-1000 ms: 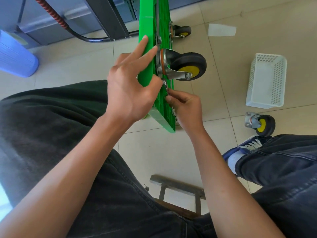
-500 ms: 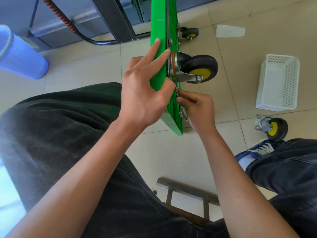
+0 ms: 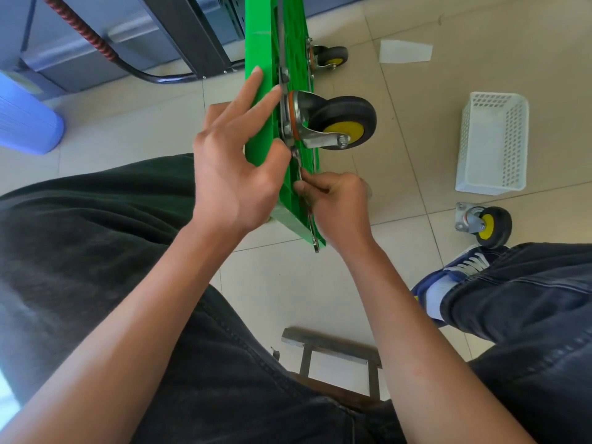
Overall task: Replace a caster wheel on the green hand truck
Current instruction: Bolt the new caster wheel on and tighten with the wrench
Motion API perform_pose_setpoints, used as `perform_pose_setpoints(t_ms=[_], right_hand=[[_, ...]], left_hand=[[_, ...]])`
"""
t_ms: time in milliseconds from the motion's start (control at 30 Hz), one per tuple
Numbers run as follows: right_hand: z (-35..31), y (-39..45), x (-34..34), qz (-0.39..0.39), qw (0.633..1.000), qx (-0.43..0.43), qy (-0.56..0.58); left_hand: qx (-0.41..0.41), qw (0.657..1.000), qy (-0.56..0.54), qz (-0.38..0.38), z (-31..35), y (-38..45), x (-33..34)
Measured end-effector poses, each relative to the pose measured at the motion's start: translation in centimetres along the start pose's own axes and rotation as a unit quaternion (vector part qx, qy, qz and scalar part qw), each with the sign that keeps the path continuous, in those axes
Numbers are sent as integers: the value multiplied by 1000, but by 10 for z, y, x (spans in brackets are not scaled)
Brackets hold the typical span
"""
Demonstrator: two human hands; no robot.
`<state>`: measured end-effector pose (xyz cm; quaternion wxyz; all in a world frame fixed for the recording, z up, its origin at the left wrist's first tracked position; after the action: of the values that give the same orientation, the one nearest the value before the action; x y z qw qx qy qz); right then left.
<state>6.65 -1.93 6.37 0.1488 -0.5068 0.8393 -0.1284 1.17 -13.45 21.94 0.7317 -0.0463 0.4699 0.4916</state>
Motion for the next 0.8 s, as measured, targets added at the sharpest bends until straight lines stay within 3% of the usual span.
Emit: perform_pose_setpoints(t_ms=[100,200,433,533,800], right_hand=[[-15,-4,-6,21,998,-11,-65],[-26,-8,-8,-9,997,34,-72],[-41,-6,-8,-114,972,178,100],[-39,-10,-9,-129,964,190,137],[-24,-11,-36,-141,972,181,42]], left_hand=[[3,1000,0,0,1,0,0],[3,1000,4,2,0,0,-1],[6,1000,2,-4,0,0,0],[8,1000,5,-8,0,1,0],[11,1000,3,-11,1,3,1]])
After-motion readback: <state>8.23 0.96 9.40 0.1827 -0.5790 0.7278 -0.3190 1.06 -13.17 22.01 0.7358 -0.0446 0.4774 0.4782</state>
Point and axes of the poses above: each hand's wrist, its own y-axis towards the middle knuckle, its own x-axis out of the palm, z = x × y, the point moved 8 cm from there along y, towards the middle knuckle, and after that the axes turned 12 degrees about x, right-handed, at the moved point
